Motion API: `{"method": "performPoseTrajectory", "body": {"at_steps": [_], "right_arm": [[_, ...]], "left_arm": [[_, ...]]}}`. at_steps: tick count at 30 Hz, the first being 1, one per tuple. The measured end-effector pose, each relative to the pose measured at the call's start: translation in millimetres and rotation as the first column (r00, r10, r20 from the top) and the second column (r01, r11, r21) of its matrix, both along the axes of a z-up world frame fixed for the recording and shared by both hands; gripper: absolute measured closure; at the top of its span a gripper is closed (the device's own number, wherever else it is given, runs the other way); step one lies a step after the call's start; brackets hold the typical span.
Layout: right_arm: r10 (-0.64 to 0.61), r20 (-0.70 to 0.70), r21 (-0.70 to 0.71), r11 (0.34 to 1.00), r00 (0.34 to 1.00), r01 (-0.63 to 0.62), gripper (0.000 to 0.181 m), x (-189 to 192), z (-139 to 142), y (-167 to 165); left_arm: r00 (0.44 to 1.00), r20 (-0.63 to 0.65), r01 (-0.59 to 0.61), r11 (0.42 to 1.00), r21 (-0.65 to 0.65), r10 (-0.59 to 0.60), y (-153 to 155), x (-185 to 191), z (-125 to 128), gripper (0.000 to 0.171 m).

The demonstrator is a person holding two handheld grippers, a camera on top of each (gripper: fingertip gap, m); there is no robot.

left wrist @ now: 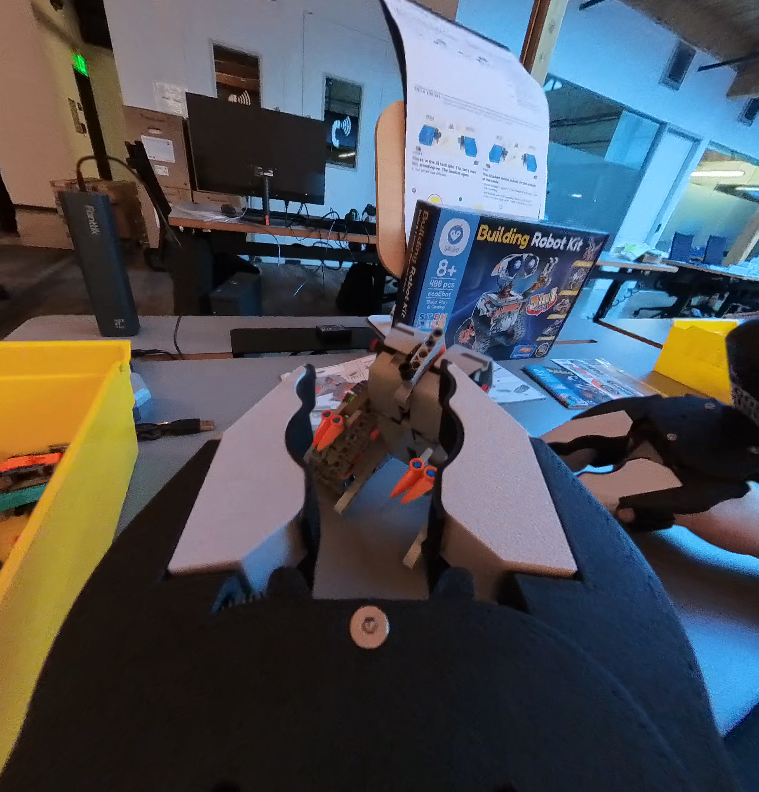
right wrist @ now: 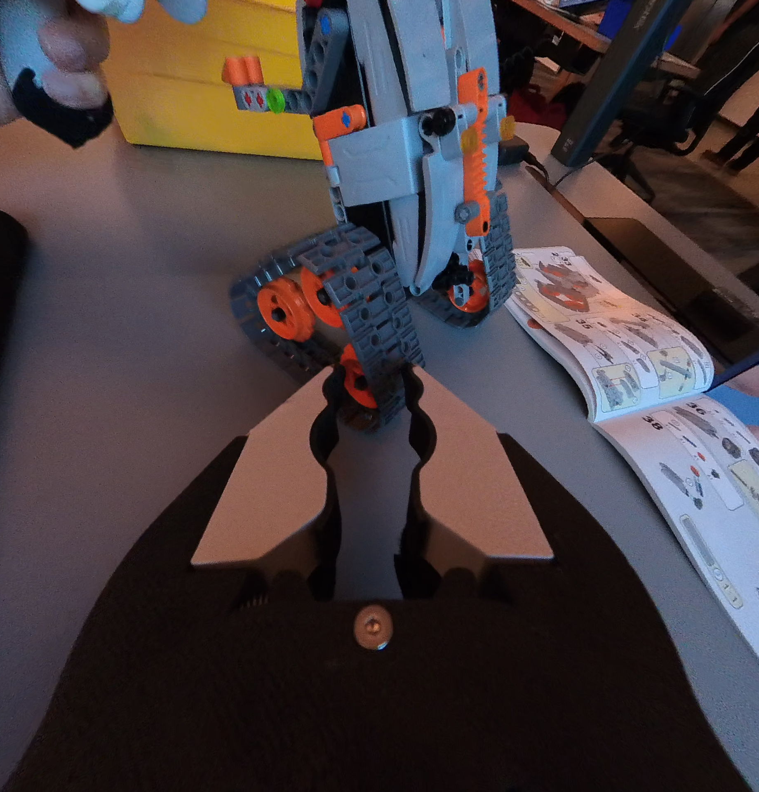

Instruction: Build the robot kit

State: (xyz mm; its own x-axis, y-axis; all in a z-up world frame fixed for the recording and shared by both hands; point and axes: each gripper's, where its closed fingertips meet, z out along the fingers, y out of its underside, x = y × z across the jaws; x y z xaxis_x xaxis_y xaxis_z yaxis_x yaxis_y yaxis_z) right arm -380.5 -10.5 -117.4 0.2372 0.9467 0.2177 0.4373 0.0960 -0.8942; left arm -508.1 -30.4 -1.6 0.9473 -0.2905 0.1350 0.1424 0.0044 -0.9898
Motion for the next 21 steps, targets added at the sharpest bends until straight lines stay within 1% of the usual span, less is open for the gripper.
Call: {"method": "performPoseTrajectory", "body": {"at_steps": [2,5,7,8,9,11,15,16,18,19,21], "right_arm": [[-0.012,0.006,0.046,0.999,1.0,0.012,0.153,-2.6,2.7,2.9],[0.002,-0.04,0.075,0.997,0.999,0.001,0.152,-12.2,17.2,-4.5],[0.001,-0.124,0.118,0.993,0.992,0.013,0.137,-19.9,37.2,-14.3],[0.005,-0.15,0.161,0.987,0.989,0.019,0.136,-22.4,46.1,-18.8],[0.004,-0.143,0.216,0.976,0.99,0.027,0.137,-24.1,50.8,-20.3],[-0.016,-0.101,0.289,0.956,0.995,0.045,0.139,-26.1,51.4,-18.3],[-0.012,-0.032,0.293,0.956,0.999,0.021,0.152,-22.4,47.0,-25.0],[-0.017,-0.027,0.314,0.949,0.999,0.025,0.154,-18.9,48.1,-25.6],[-0.066,-0.015,0.351,0.934,0.998,0.067,0.154,-13.8,47.5,-18.1],[-0.088,0.007,0.34,0.937,0.996,0.08,0.153,-14.7,42.8,-13.8],[-0.097,0.044,0.273,0.959,0.994,0.081,0.154,-21.6,30.8,-11.8]], "left_arm": [[1.0,0.008,-0.002,1.0,0.018,0.002,-3.8,1.5,-0.6,0.114],[0.998,0.041,-0.04,0.996,0.083,0.037,-10.2,-1.6,9.8,0.119],[0.997,0.046,-0.068,0.993,0.099,0.064,-11.4,-4.8,11.8,0.119],[0.997,0.038,-0.069,0.993,0.093,0.066,-11.2,-4.8,10.2,0.119],[0.997,0.029,-0.069,0.994,0.083,0.067,-10.7,-4.9,7.9,0.119],[0.997,0.017,-0.072,0.994,0.078,0.071,-11.3,-5.8,6.7,0.119],[0.997,0.016,-0.079,0.991,0.109,0.077,-16.7,-8.7,10.5,0.12],[0.997,0.024,-0.076,0.991,0.109,0.074,-17.7,-9.3,9.5,0.121],[0.997,0.048,-0.068,0.993,0.099,0.064,-19.3,-9.9,5.1,0.121],[0.996,0.06,-0.065,0.994,0.092,0.059,-19.9,-10.3,2.9,0.121],[0.995,0.076,-0.072,0.993,0.091,0.065,-20.7,-13.3,2.8,0.121]]}}
